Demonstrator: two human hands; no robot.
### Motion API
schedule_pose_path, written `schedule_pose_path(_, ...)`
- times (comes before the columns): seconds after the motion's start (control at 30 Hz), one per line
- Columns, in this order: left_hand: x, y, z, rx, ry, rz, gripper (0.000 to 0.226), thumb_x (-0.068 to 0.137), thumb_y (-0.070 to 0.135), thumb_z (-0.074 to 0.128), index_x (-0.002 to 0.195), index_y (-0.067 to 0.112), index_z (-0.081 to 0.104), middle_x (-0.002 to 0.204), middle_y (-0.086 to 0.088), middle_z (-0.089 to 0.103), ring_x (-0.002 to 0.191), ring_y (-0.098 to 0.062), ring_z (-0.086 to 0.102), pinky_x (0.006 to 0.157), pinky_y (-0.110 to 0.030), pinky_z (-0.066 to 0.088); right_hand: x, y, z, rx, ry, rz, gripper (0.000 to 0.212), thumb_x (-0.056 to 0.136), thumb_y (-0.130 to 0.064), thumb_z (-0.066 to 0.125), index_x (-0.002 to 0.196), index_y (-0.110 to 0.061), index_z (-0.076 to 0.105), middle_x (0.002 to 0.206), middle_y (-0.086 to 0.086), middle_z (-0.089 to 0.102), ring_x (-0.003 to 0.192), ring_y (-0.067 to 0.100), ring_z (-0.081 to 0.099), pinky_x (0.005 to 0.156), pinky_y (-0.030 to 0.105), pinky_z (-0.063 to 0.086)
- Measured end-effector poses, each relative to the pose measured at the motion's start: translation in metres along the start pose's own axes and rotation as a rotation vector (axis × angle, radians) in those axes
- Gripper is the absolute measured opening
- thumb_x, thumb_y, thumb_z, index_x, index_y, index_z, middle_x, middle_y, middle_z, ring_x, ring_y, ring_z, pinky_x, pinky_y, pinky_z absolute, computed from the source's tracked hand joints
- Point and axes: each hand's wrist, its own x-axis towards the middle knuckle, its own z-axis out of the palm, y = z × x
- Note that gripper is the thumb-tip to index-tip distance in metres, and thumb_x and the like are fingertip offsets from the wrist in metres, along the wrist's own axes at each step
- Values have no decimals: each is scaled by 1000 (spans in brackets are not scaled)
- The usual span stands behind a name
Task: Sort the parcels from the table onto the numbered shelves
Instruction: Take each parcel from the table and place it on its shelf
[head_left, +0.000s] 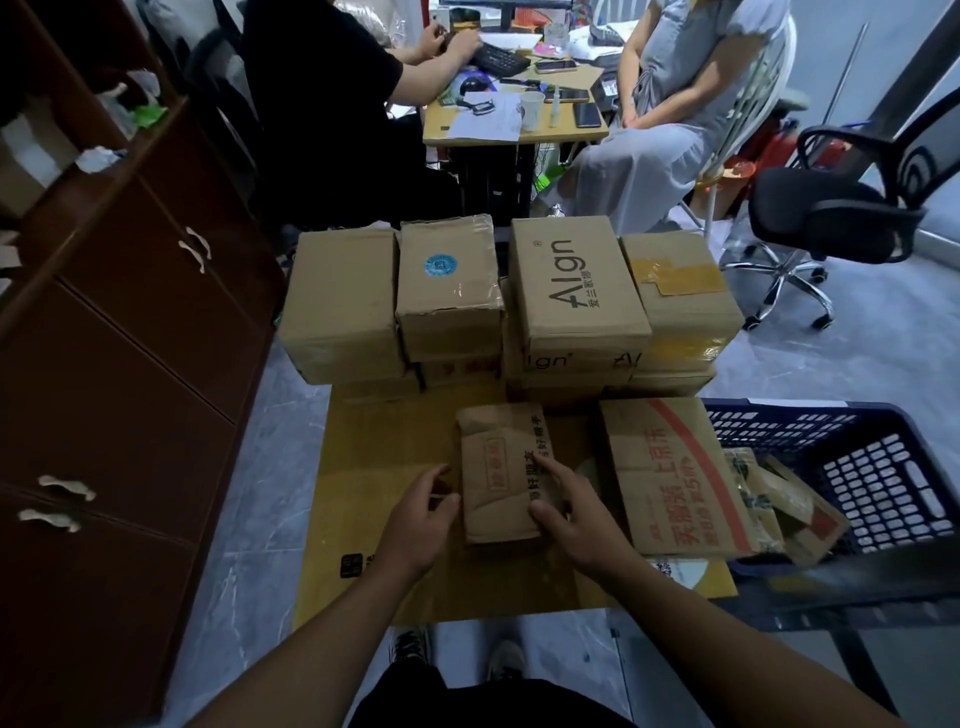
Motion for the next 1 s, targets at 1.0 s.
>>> schedule_pose_path(1.0,-6,9,-6,19,-61,191,46,91,35,64,134,34,49,120,15,56,101,-7,60,79,-29,56,3,-21,9,10,118,53,67,96,-36,62,152,-41,26,145,6,33,115,16,45,94,34,51)
